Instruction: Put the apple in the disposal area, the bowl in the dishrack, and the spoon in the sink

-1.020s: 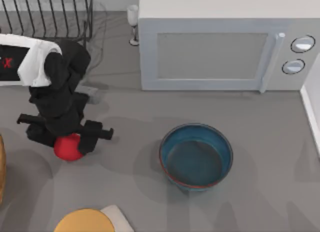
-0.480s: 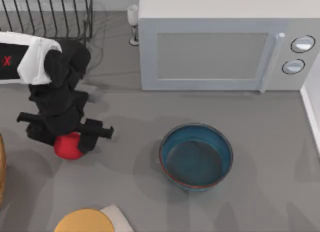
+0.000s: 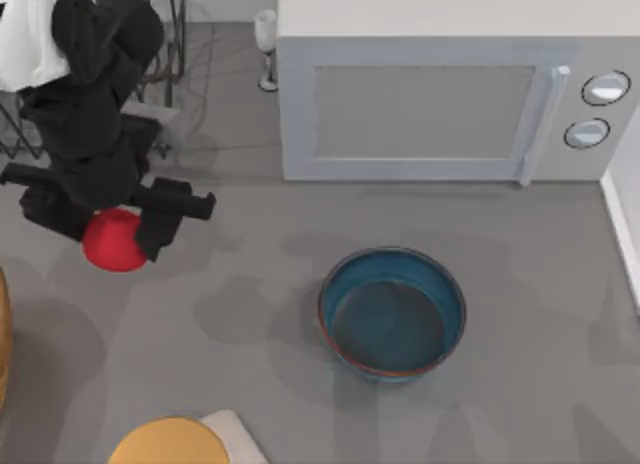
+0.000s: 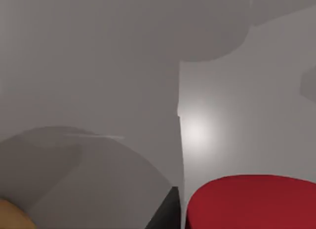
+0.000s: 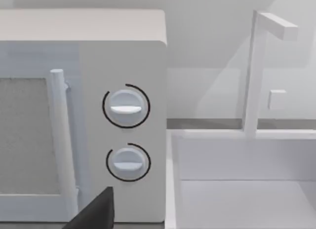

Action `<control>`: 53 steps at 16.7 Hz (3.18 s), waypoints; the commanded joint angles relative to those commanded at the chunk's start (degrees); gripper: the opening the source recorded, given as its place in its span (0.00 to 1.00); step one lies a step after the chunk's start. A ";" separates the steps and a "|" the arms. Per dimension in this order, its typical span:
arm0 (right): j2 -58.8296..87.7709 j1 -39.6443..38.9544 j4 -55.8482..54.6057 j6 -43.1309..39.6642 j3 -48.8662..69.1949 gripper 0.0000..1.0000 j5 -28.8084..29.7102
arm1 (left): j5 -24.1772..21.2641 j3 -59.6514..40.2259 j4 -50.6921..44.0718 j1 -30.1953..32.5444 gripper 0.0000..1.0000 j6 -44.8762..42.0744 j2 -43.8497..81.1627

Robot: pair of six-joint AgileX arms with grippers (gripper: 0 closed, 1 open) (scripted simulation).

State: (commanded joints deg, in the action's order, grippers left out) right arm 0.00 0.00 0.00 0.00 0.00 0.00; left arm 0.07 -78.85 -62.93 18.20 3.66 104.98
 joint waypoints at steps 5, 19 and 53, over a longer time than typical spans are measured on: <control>0.00 0.00 0.00 0.00 0.00 1.00 0.00 | 0.00 -1.38 -1.78 0.00 0.00 0.00 -1.05; 0.00 0.00 0.00 0.00 0.00 1.00 0.00 | -0.45 0.07 -9.68 -11.34 0.00 -45.06 -6.44; 0.00 0.00 0.00 0.00 0.00 1.00 0.00 | -1.23 20.86 0.82 -29.02 0.08 -105.21 -19.61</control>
State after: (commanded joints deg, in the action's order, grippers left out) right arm 0.00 0.00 0.00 0.00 0.00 0.00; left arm -1.16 -57.99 -62.12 -10.82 -101.55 85.37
